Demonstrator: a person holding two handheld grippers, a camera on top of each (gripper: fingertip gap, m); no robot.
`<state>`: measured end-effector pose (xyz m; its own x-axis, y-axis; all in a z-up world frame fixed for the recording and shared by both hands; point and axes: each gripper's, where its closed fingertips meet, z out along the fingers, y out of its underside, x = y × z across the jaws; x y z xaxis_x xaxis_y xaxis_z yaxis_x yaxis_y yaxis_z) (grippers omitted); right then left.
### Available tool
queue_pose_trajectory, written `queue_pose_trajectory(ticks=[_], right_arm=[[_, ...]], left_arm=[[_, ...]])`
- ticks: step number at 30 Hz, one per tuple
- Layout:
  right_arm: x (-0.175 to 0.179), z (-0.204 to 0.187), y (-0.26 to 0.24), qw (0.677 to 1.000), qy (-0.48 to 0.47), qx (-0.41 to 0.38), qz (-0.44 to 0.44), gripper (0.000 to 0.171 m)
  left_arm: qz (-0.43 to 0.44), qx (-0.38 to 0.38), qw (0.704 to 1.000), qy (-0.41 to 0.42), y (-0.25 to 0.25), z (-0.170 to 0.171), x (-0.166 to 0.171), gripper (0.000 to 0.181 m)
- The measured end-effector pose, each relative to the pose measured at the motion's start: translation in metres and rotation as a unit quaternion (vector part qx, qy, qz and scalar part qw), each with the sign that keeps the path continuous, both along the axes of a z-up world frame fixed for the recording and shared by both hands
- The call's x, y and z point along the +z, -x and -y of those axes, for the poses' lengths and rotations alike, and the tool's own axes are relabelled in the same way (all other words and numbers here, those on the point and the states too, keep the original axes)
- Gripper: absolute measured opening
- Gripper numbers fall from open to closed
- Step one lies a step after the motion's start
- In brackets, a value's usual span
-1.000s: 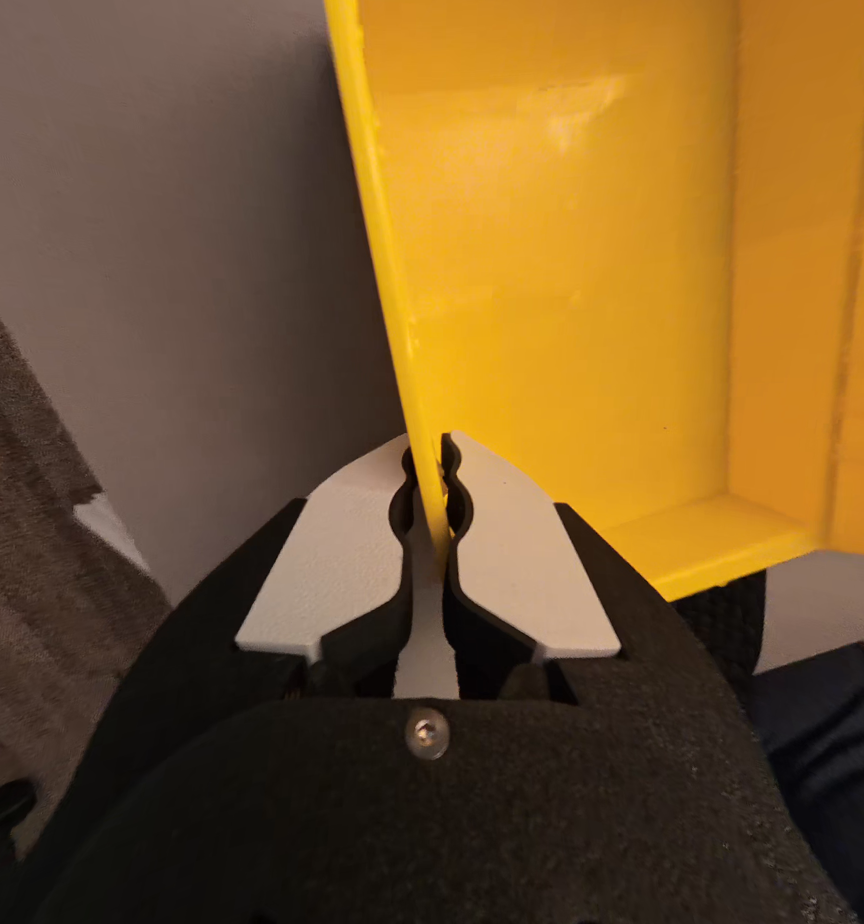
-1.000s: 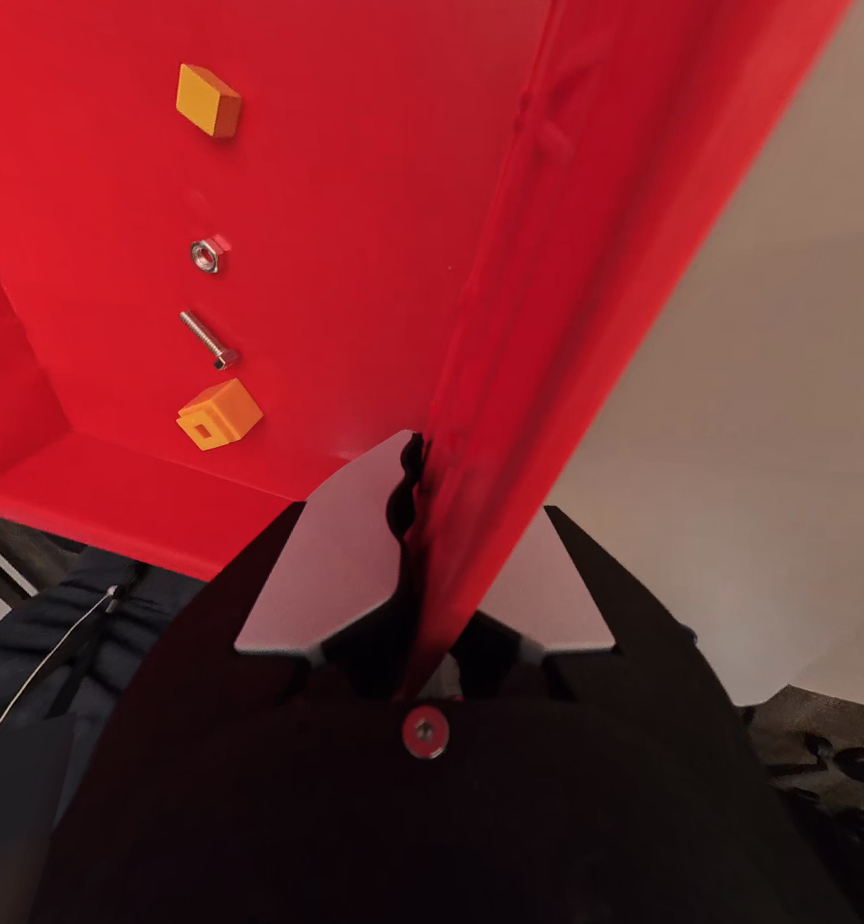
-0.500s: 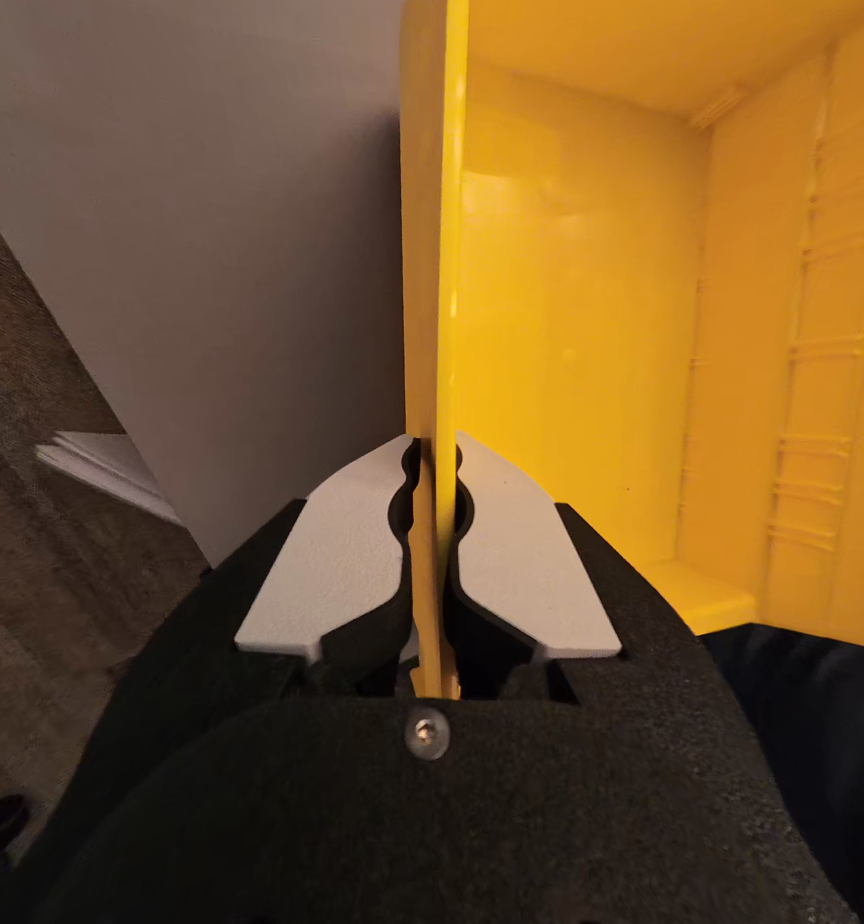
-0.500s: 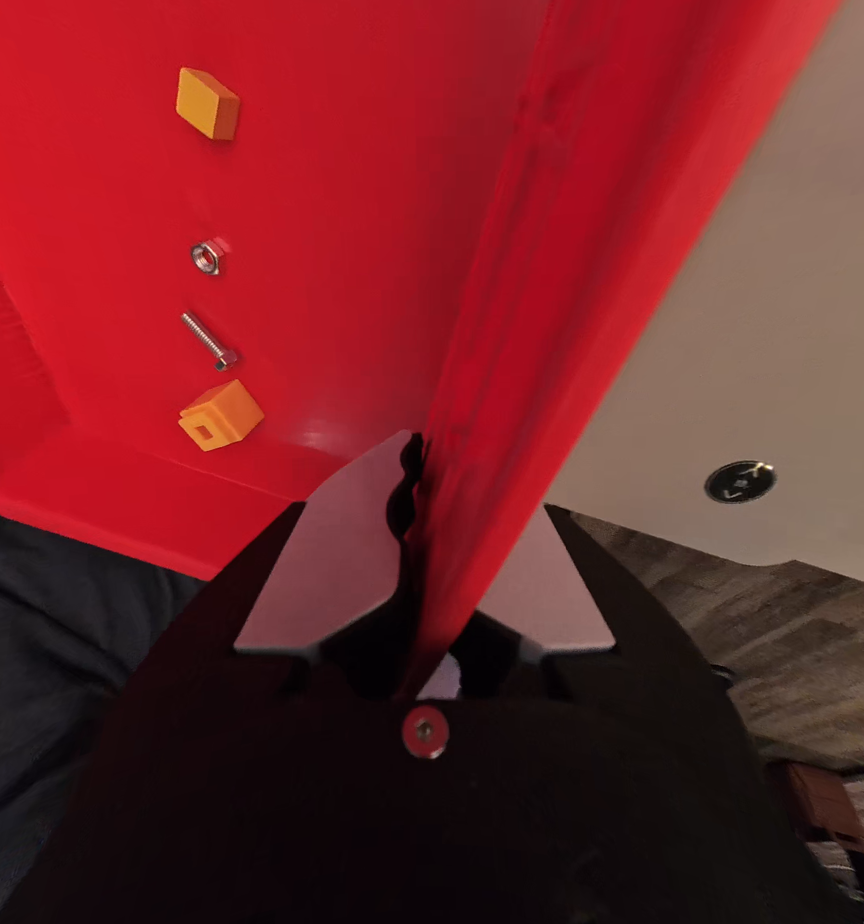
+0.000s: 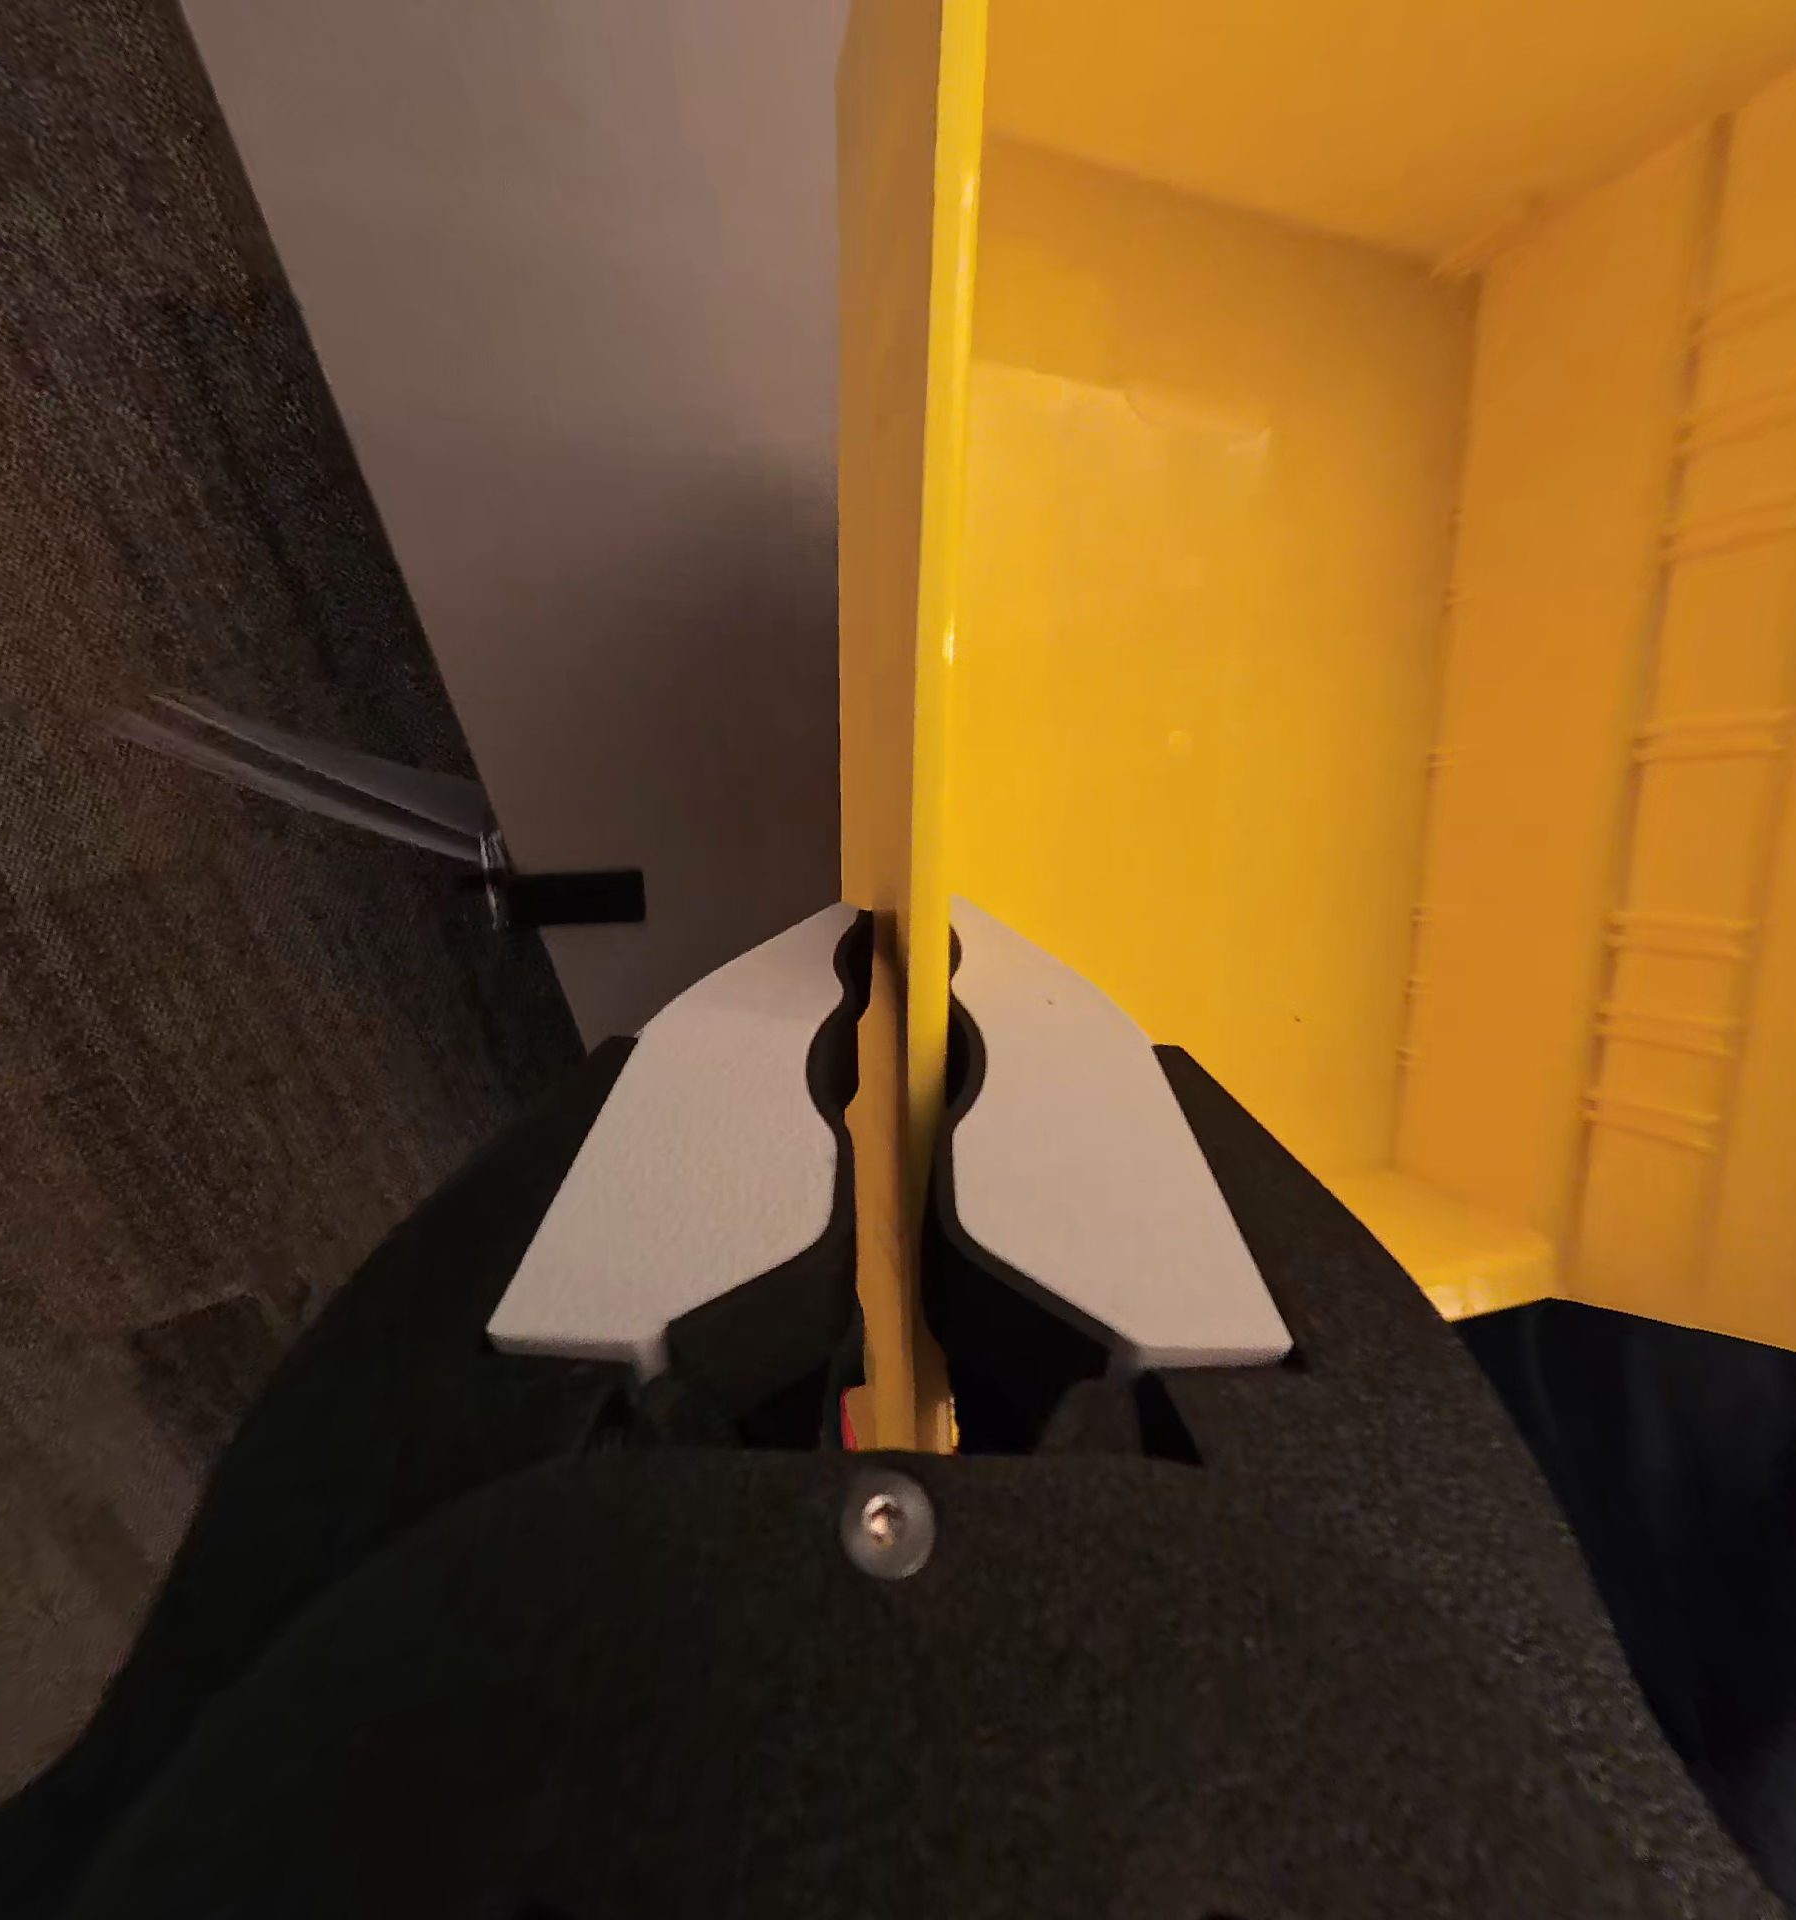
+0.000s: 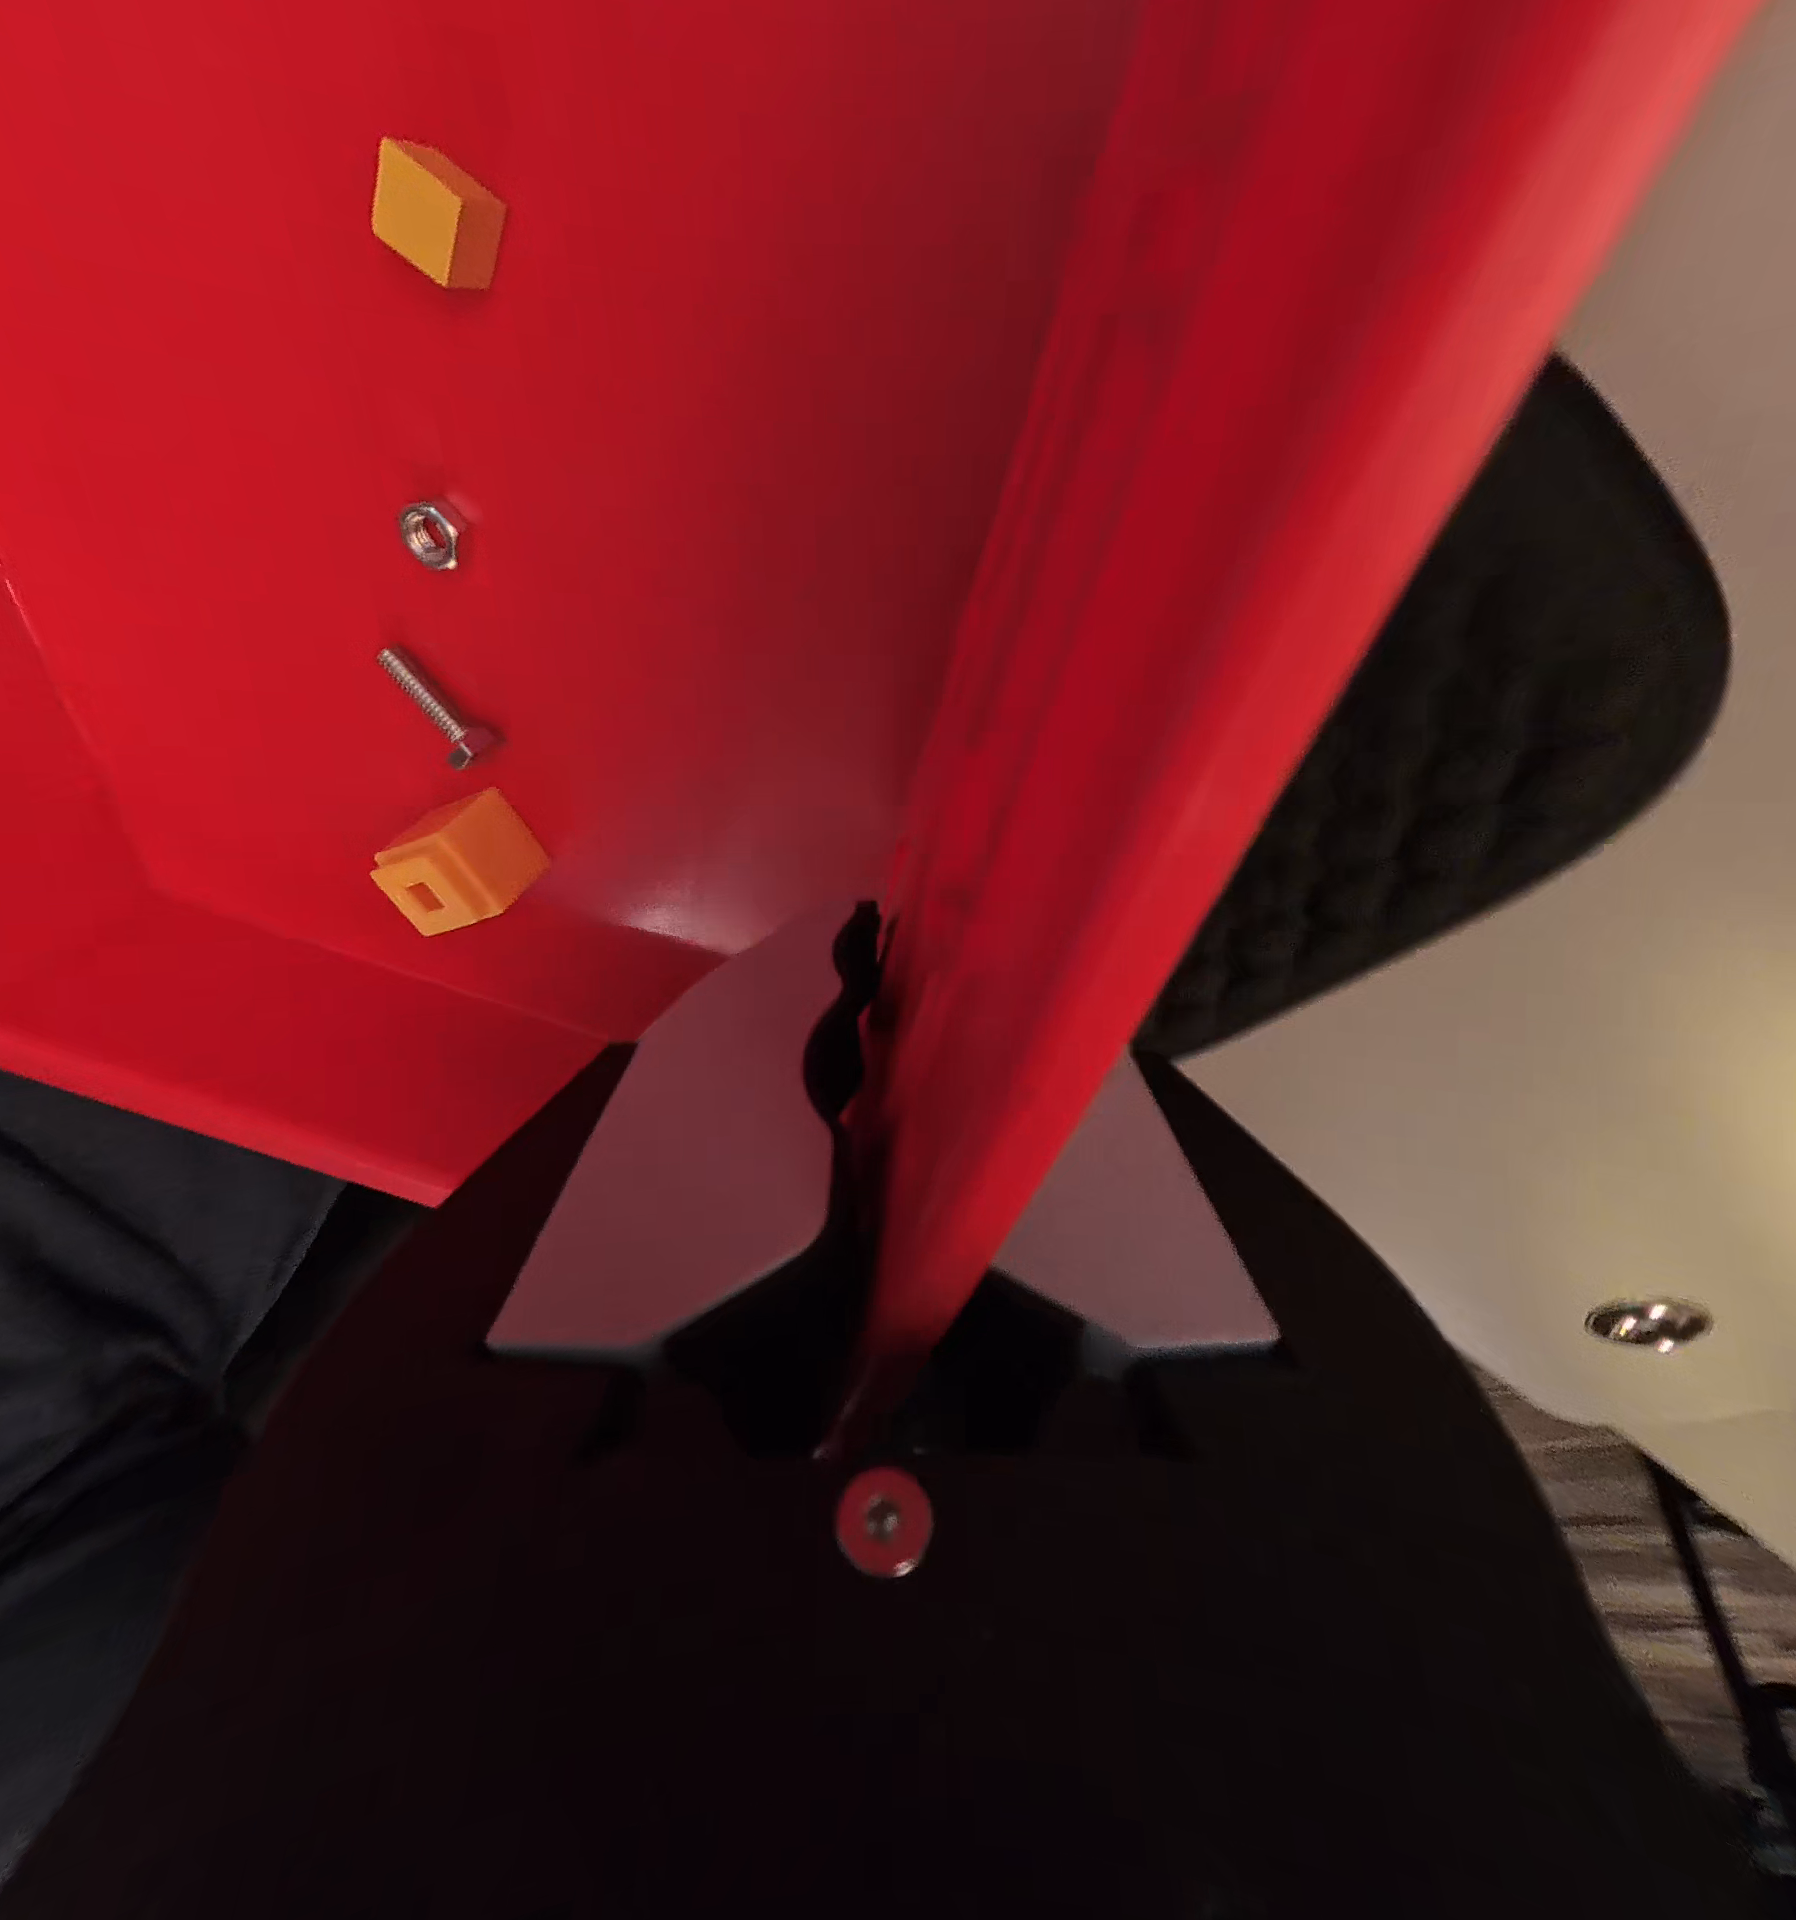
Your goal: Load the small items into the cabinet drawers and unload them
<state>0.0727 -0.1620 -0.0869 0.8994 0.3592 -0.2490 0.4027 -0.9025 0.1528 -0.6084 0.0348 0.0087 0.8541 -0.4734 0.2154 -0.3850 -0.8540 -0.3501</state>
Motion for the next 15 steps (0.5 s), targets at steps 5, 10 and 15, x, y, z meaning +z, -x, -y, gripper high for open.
queue_pose_trajectory(ticks=[5, 10, 15], right_arm=[[0.006, -0.031, 0.071, 0.996, -0.005, 0.086, -0.009, 0.005], [0.01, -0.071, 0.152, 0.987, -0.013, 0.157, -0.023, 0.005], [0.009, -0.121, 0.238, 0.981, -0.023, 0.186, -0.052, 0.004]], left_arm=[[0.01, 0.029, 0.999, -0.02, 0.025, 0.022, 0.029, 0.008], [0.001, 0.061, 0.998, -0.03, 0.055, 0.041, 0.059, 0.008], [-0.024, 0.095, 0.994, -0.038, 0.09, 0.053, 0.088, 0.008]])
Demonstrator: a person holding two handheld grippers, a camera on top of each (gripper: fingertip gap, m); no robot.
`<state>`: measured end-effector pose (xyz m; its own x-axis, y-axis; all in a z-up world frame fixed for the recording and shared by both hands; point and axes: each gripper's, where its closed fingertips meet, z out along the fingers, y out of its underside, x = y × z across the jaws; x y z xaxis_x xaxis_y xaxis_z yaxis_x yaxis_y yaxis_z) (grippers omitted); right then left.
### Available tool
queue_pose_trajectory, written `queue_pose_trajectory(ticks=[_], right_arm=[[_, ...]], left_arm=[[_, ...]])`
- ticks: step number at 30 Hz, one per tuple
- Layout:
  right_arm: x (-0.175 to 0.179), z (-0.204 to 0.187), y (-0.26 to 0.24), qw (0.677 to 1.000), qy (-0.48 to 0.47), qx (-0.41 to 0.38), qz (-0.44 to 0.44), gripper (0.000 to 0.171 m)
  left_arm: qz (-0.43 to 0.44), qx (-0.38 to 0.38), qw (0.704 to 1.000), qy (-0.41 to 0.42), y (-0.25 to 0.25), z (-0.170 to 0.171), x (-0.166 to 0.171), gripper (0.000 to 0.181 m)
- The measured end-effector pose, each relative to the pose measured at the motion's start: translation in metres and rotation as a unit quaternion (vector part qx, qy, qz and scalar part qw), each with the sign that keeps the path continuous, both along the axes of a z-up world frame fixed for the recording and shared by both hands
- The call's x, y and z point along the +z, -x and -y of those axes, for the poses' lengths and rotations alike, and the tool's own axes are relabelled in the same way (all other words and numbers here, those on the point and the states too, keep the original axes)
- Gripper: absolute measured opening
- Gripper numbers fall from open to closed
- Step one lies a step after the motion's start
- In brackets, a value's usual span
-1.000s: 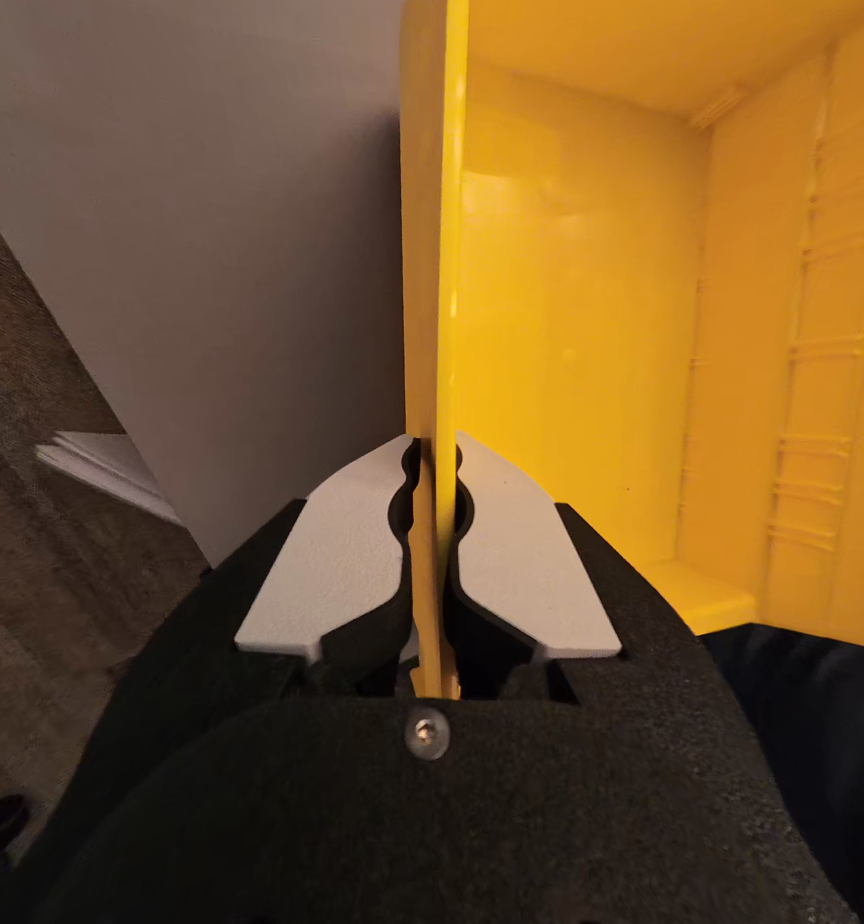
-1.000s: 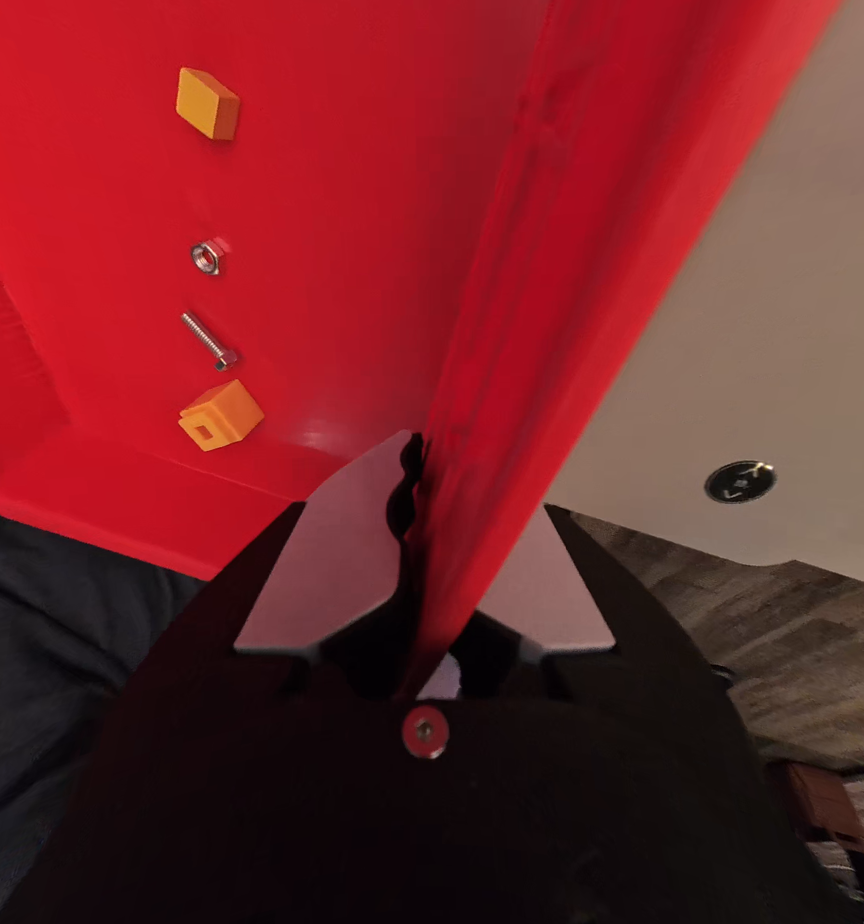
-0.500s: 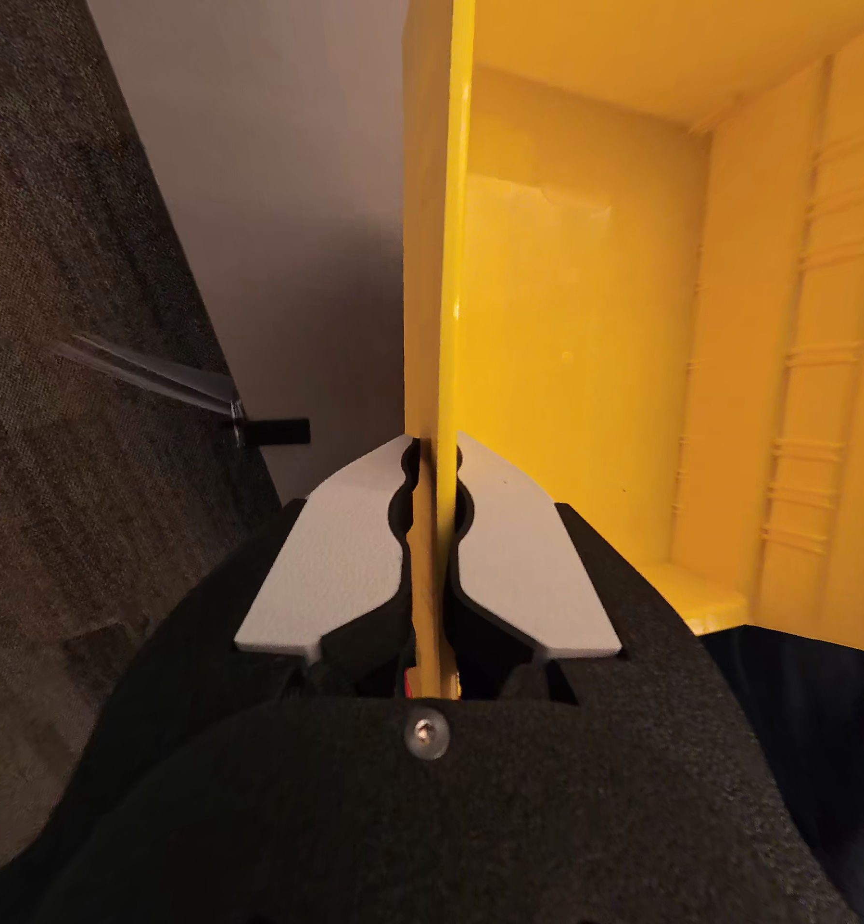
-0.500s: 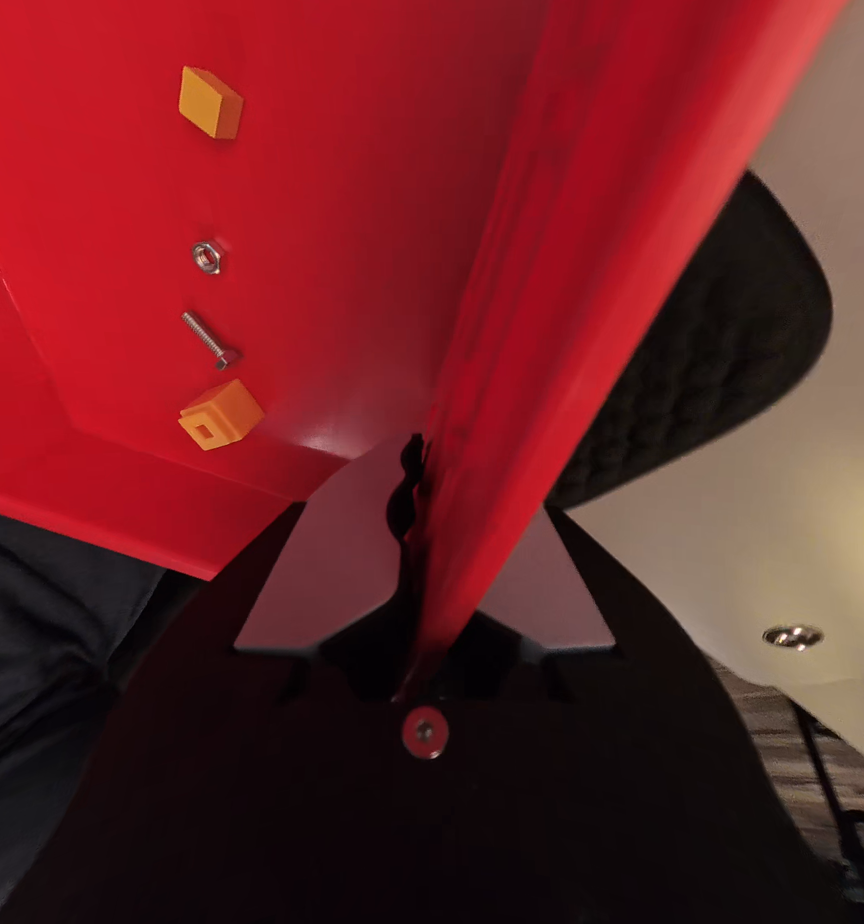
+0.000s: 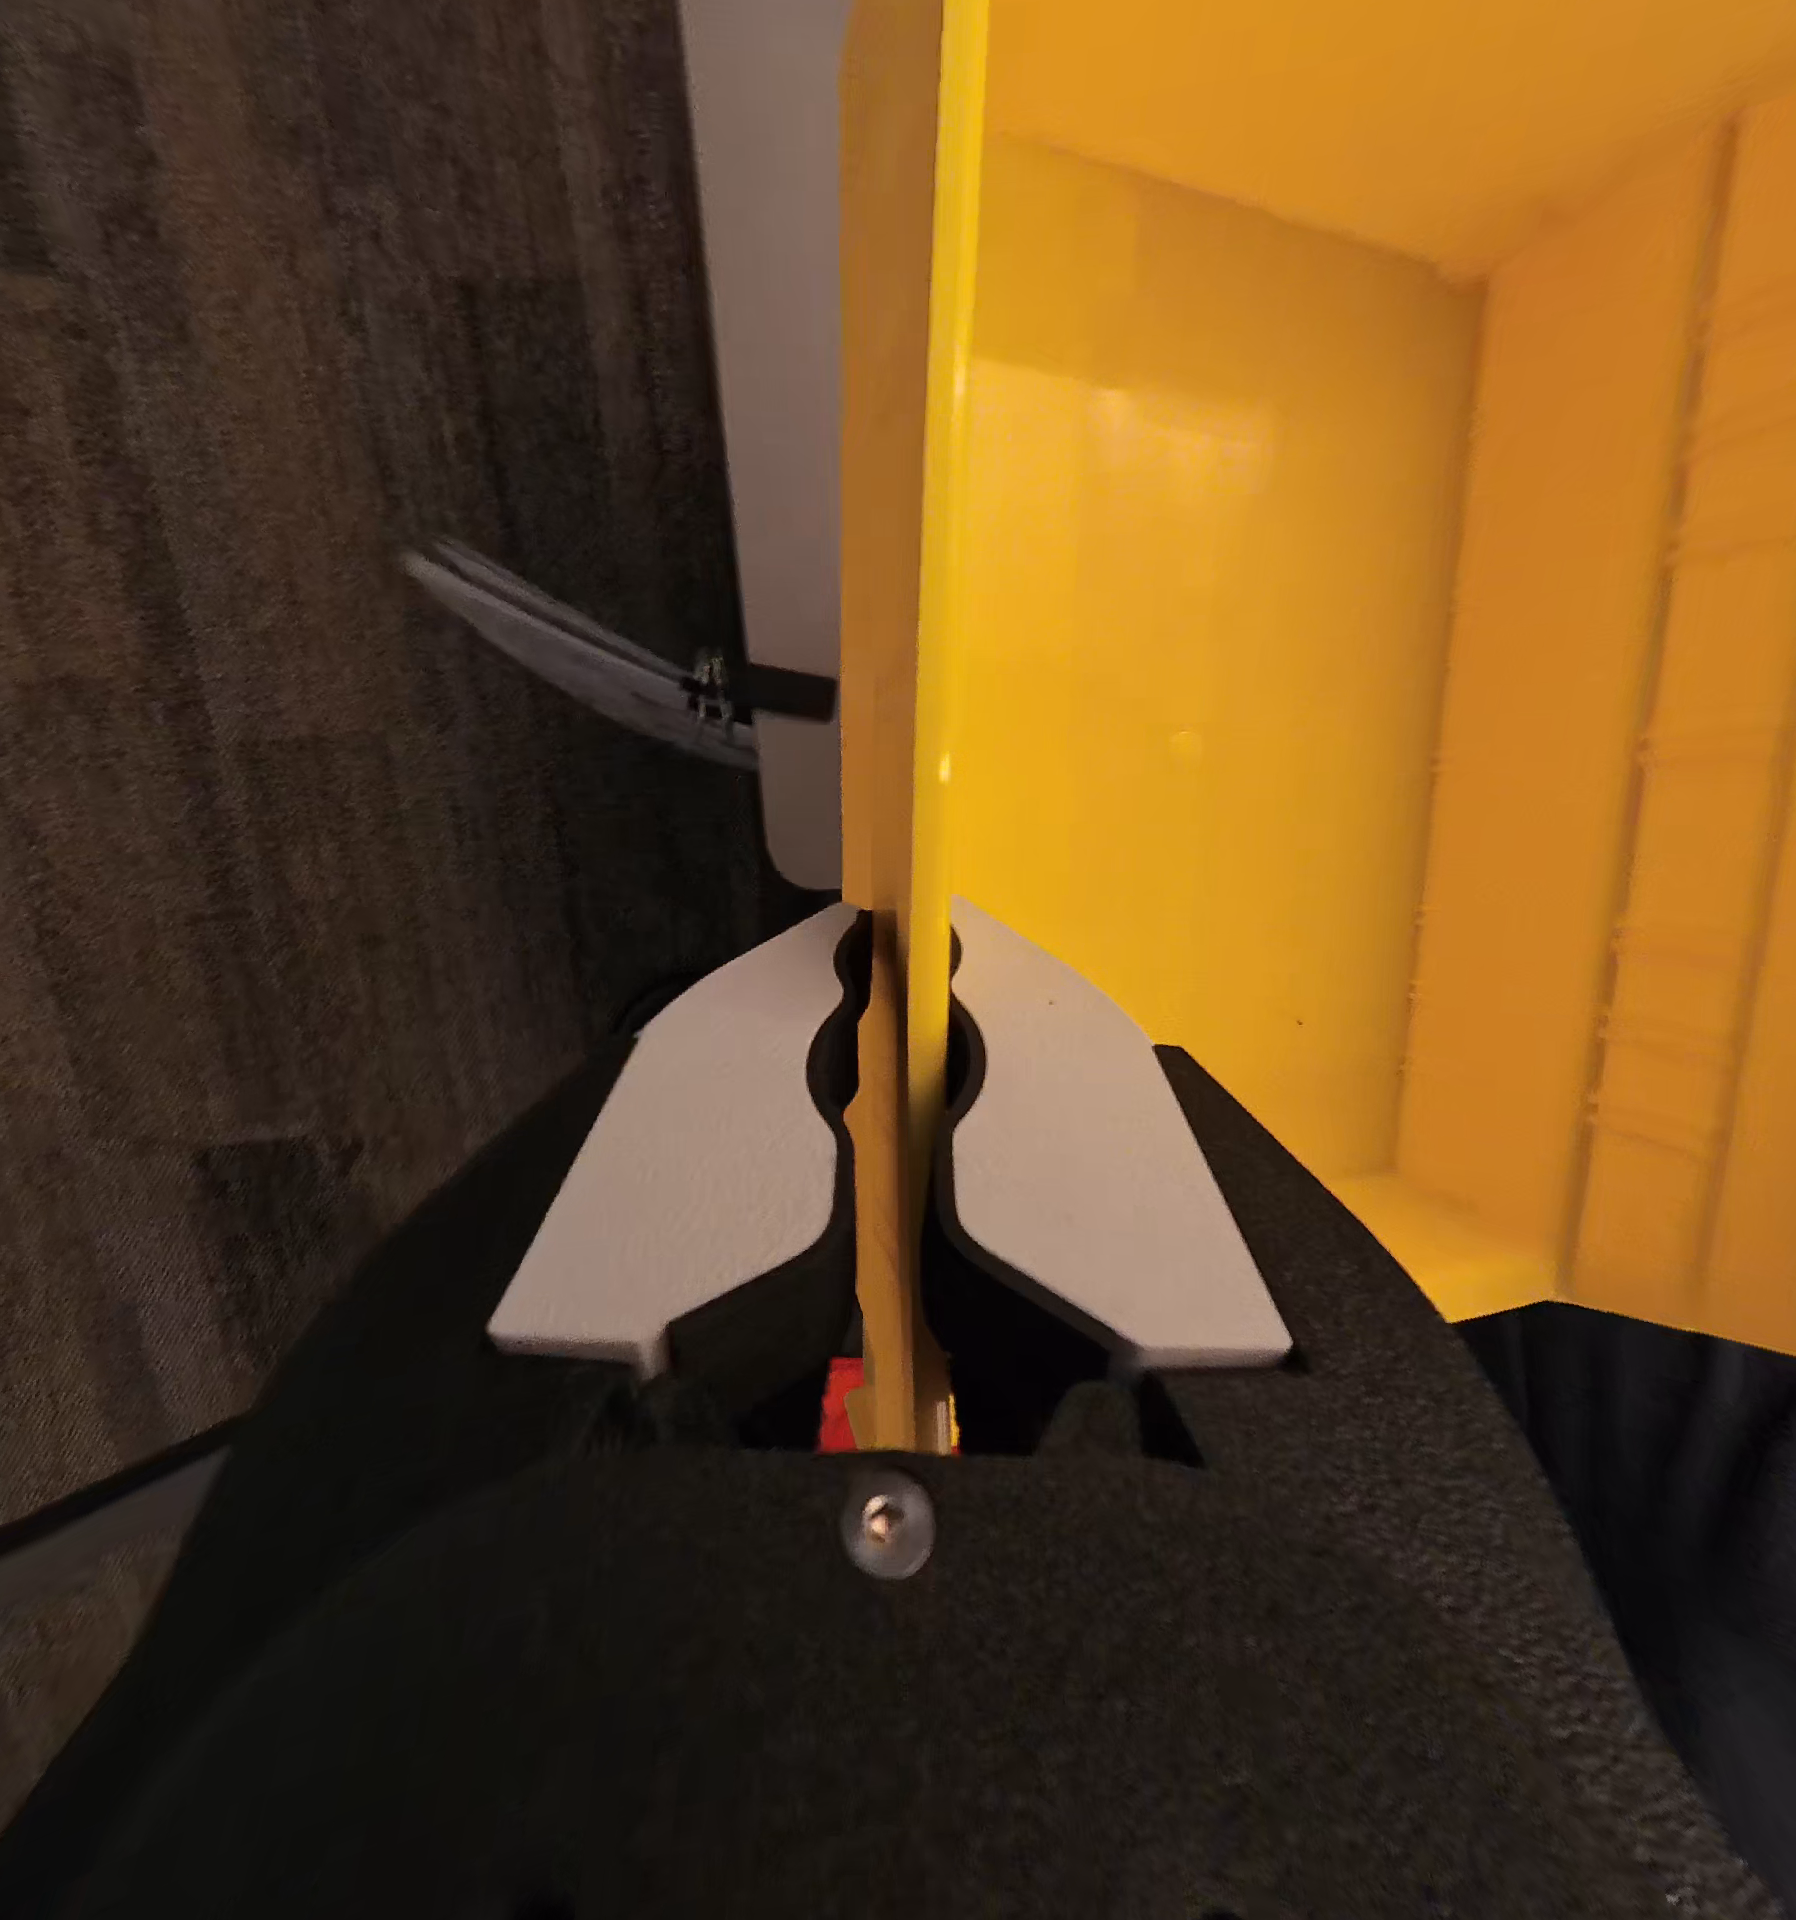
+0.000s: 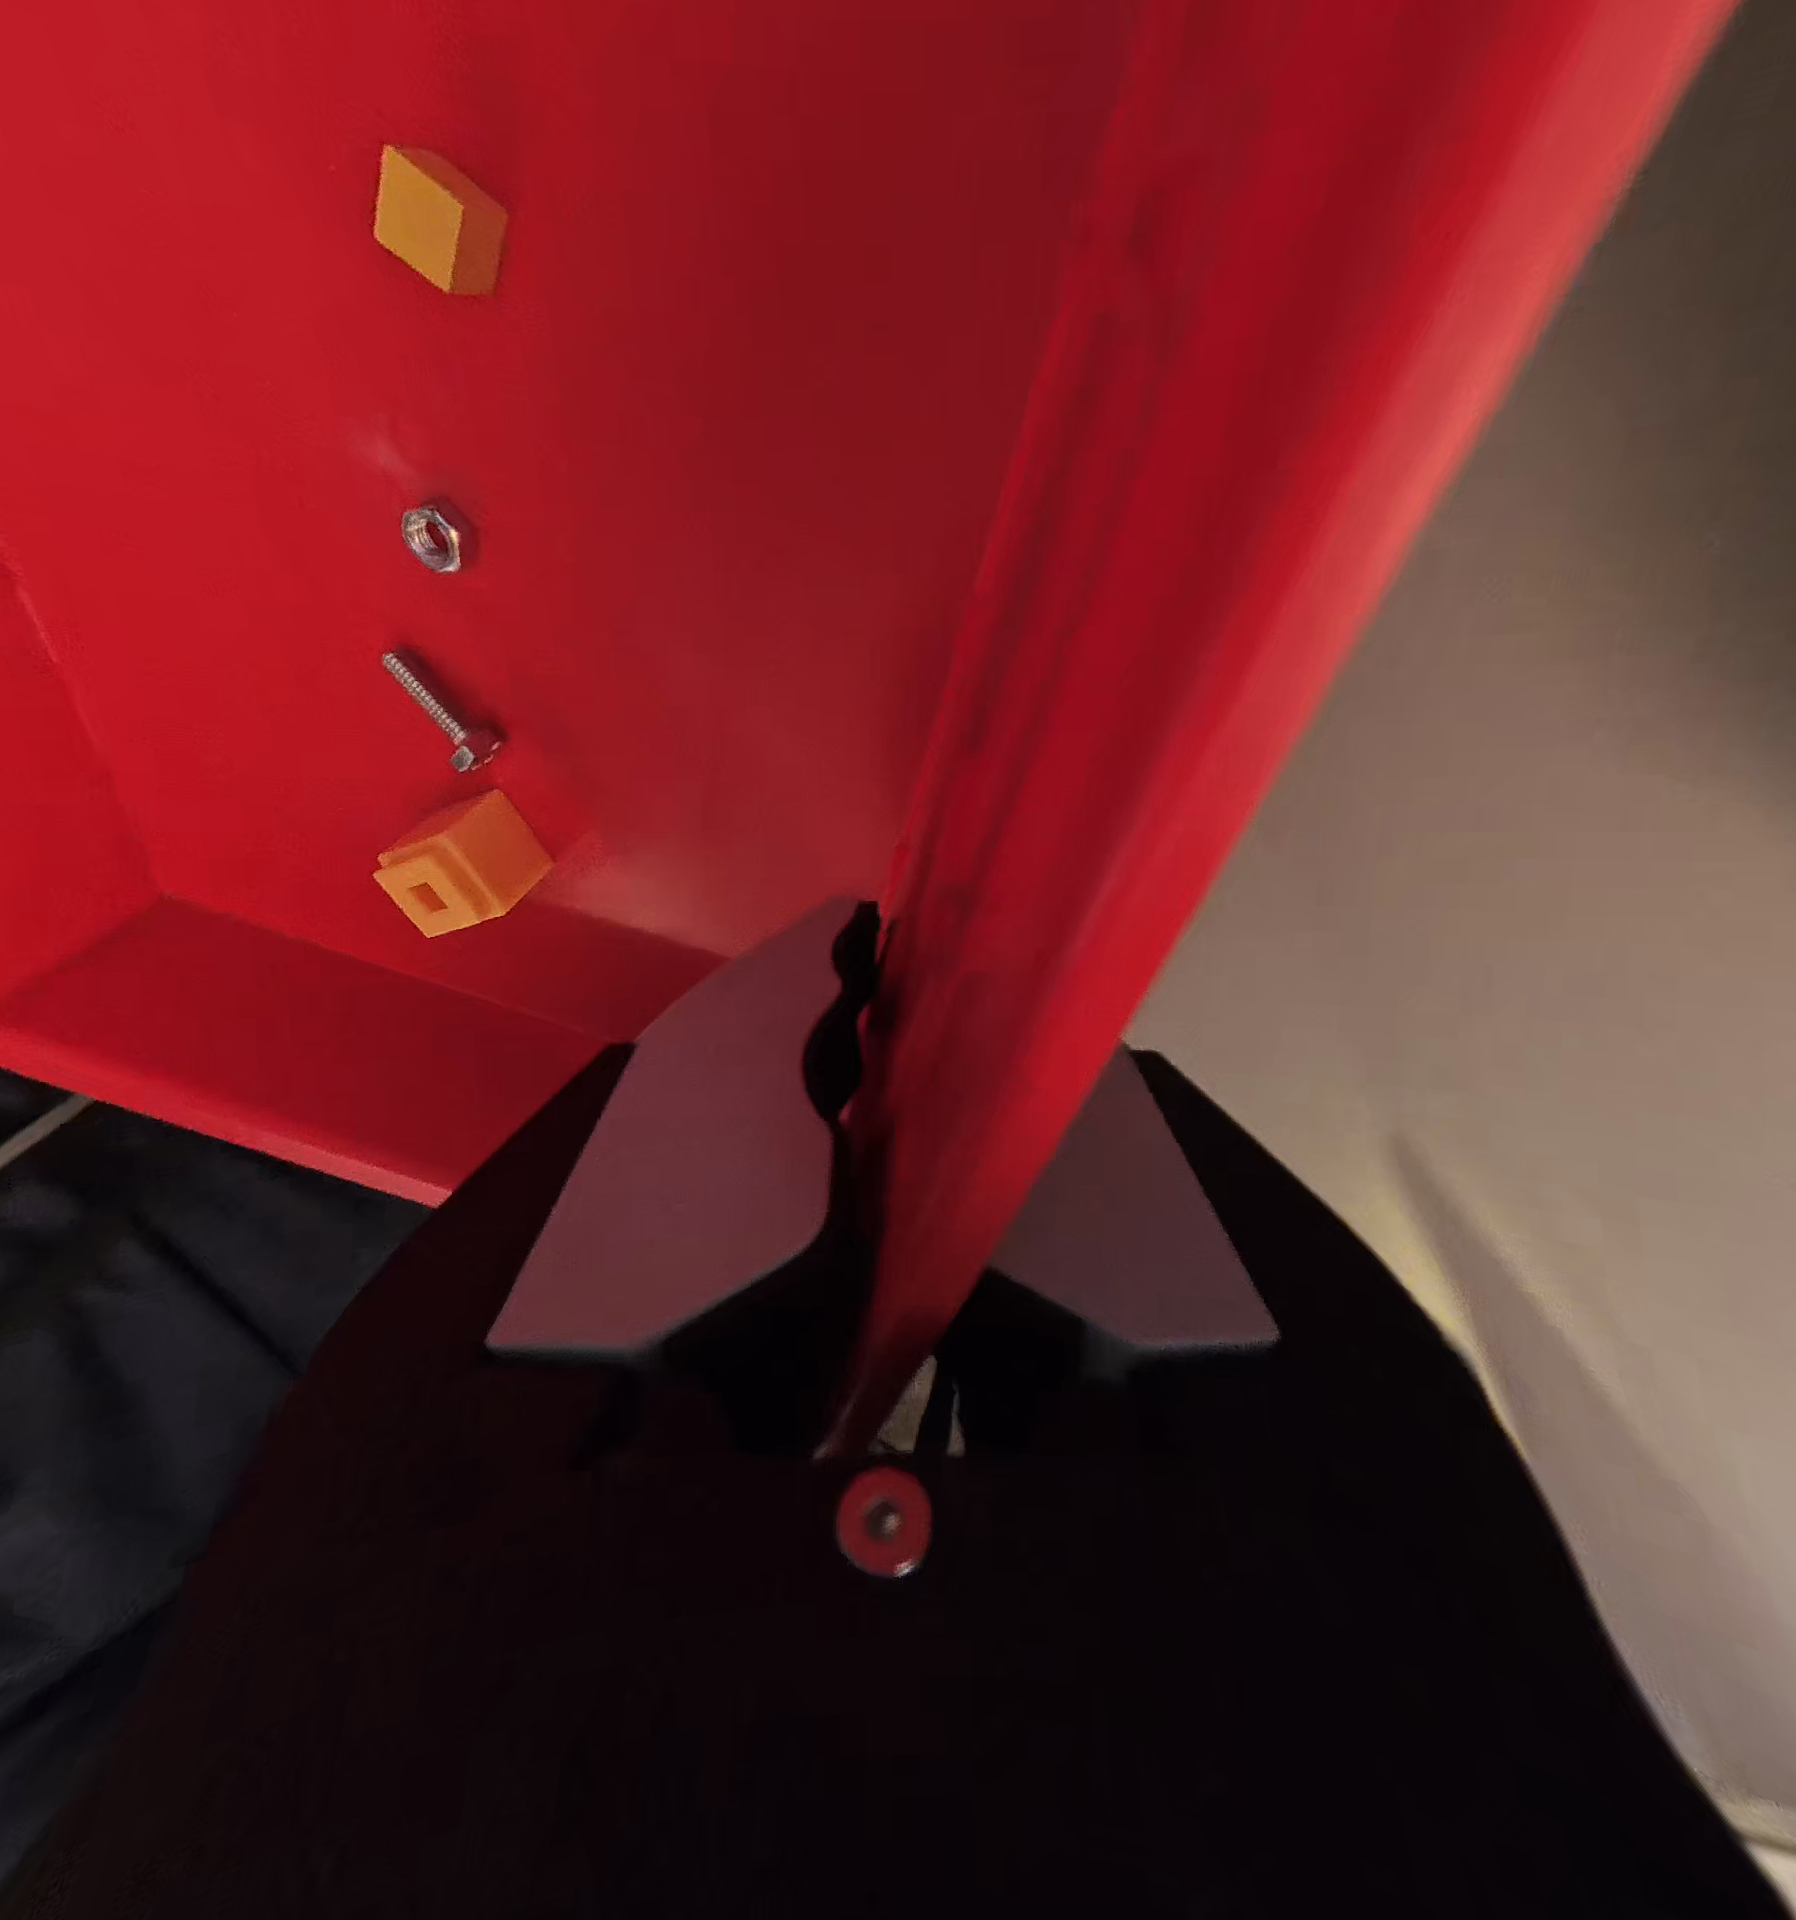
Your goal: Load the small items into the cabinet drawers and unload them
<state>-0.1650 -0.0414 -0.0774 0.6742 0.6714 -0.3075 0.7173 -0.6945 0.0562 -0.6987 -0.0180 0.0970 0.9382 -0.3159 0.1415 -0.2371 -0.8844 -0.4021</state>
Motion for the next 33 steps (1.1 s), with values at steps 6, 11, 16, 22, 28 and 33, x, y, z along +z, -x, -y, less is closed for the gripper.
queue_pose_trajectory(ticks=[6, 11, 16, 22, 28, 33], right_arm=[[-0.002, -0.055, 0.088, 0.999, 0.002, -0.027, -0.032, 0.004], [-0.002, -0.111, 0.138, 0.998, -0.02, -0.064, -0.011, 0.004], [-0.006, -0.167, 0.174, 0.991, -0.015, -0.129, -0.02, 0.004], [-0.021, -0.22, 0.165, 0.968, -0.021, -0.251, 0.004, 0.003], [-0.046, -0.219, 0.161, 0.95, 0.013, -0.312, 0.011, 0.004], [-0.061, -0.217, 0.156, 0.95, -0.006, -0.31, 0.039, 0.005]], left_arm=[[-0.007, 0.051, 0.999, -0.018, 0.046, -0.002, 0.016, 0.008], [0.009, 0.087, 0.996, -0.037, 0.073, -0.016, 0.026, 0.008], [0.025, 0.12, 0.992, -0.031, 0.088, -0.033, 0.025, 0.008], [0.026, 0.116, 0.992, -0.035, 0.09, -0.044, 0.027, 0.008], [0.036, 0.093, 0.995, -0.03, 0.08, -0.046, 0.025, 0.008], [0.024, 0.088, 0.996, -0.026, 0.069, -0.048, 0.024, 0.008]])
